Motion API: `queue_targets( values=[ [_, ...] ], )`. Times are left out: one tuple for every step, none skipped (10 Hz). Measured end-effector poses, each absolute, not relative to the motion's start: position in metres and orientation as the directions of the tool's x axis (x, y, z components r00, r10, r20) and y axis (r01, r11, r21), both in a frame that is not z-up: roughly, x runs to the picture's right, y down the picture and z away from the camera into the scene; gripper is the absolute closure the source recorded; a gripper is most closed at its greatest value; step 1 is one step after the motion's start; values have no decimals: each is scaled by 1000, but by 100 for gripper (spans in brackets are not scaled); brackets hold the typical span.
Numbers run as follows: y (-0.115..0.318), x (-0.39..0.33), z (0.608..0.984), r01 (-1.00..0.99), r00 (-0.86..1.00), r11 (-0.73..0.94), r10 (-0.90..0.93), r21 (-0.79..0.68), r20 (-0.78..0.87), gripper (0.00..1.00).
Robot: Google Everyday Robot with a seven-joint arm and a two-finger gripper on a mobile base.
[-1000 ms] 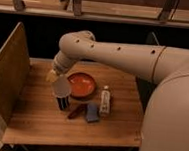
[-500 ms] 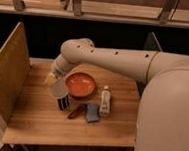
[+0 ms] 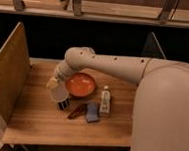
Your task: Place the ceramic cup over the eraser
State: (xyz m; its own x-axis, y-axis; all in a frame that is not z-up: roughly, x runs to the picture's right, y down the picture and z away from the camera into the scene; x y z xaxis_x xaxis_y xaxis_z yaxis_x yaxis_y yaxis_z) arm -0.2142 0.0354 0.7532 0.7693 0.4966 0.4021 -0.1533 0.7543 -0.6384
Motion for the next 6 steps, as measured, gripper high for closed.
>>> queue_targets(
  values=[
    [40, -215, 760, -148, 767, 754, 496, -639, 407, 100],
    [40, -215, 761, -147, 766, 755, 496, -639, 409, 100],
    [40, -216, 761, -147, 766, 755, 496, -639, 410, 100],
    [40, -216, 761, -147, 766, 756, 496, -638, 410, 100],
    [40, -216, 761, -147, 766, 755, 495, -639, 410, 100],
    [40, -216, 761, -146, 767, 754, 495, -640, 408, 100]
  ],
)
